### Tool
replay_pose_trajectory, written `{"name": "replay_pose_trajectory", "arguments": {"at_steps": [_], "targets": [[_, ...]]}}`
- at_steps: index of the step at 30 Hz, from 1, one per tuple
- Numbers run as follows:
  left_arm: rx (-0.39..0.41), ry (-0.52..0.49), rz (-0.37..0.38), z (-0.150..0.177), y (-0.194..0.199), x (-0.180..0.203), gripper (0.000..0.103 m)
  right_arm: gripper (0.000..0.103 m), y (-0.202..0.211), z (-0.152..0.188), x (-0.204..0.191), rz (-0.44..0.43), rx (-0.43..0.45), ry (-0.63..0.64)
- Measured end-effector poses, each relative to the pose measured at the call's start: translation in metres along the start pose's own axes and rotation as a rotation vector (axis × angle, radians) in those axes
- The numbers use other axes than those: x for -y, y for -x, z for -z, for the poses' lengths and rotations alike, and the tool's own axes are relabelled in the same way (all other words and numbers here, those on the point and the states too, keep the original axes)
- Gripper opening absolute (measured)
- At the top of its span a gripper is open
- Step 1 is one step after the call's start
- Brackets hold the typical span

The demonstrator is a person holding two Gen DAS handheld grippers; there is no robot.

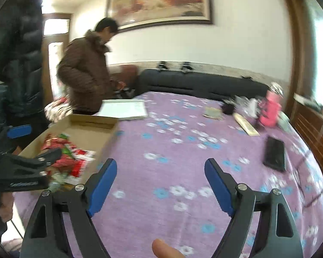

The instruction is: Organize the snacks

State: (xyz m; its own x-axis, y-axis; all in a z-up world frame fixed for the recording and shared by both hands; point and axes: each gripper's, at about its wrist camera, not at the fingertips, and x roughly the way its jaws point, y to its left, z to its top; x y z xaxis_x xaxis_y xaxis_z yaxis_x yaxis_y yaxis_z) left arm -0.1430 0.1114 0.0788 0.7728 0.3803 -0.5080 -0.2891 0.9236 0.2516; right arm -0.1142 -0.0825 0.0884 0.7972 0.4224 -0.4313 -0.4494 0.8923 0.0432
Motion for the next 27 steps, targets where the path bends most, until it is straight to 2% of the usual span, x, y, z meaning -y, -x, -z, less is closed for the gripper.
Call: {"name": "replay_pose_trajectory", "arguments": {"at_steps": [4,8,14,27], "targets": [[-0.054,-0.017,0.048,-0.001,-0.006,0.016,0.102,0.083,-0.010,0.008,0.013,-0.009,-0.034,-0.061],[-0.096,-0.032,0.056,-0.001,-0.011,0.027,0.102,0.083,-0.010,0.008,0.014,-0.028,-0.035,-0.066],[-0.110,-0.030,0.074,-0.003,-0.014,0.034,0.102,0.083,-0.014,0.010,0.023,-0.032,-0.051,-0.106],[-0.137,-0.013,0.090,-0.005,-0.014,0.034,0.102,0.083,-0.015,0.009,0.020,-0.004,-0.051,-0.094]]}}
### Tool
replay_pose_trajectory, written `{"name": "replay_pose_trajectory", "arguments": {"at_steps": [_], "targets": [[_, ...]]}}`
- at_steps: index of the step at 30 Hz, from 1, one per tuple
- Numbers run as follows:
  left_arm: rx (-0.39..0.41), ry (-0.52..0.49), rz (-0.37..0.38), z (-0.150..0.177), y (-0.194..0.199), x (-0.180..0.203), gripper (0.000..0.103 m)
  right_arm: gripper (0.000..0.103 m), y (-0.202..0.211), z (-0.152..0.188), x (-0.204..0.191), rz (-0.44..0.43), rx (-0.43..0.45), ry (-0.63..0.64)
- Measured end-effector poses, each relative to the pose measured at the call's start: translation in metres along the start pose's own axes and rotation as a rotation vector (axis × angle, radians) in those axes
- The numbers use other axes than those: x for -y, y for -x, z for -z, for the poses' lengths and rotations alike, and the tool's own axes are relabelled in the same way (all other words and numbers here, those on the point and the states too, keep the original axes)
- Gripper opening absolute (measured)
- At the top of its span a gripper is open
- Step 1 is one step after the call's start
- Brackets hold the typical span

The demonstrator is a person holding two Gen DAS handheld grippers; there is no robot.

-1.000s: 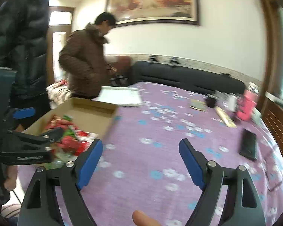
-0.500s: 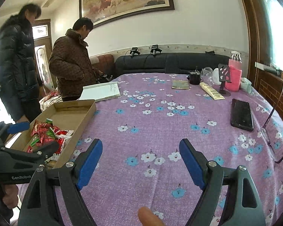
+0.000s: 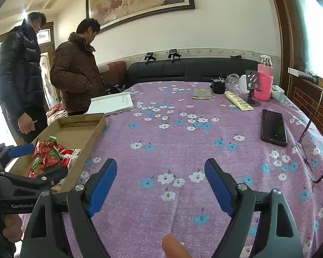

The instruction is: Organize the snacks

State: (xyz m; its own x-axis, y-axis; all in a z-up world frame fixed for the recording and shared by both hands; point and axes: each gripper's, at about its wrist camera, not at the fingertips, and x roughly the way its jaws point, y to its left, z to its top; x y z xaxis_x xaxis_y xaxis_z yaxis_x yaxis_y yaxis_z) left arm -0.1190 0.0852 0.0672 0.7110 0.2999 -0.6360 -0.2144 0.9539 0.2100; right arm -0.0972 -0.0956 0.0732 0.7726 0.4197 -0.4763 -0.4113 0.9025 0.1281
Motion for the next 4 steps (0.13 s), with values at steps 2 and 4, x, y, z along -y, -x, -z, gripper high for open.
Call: {"name": "replay_pose_trajectory", "arguments": {"at_steps": [2,4], "targets": [[0.009,-0.010,0.011,-0.0014,0.0035,0.0013,0.102,0.083,0.0018,-0.0014,0.0008,0.010,-0.003,-0.001],[0.020,-0.020,0.006,-0.0035,0.0070,0.0046,0.102,0.083,0.0052,-0.0038,0.0040,0.023,-0.007,-0.013]]}}
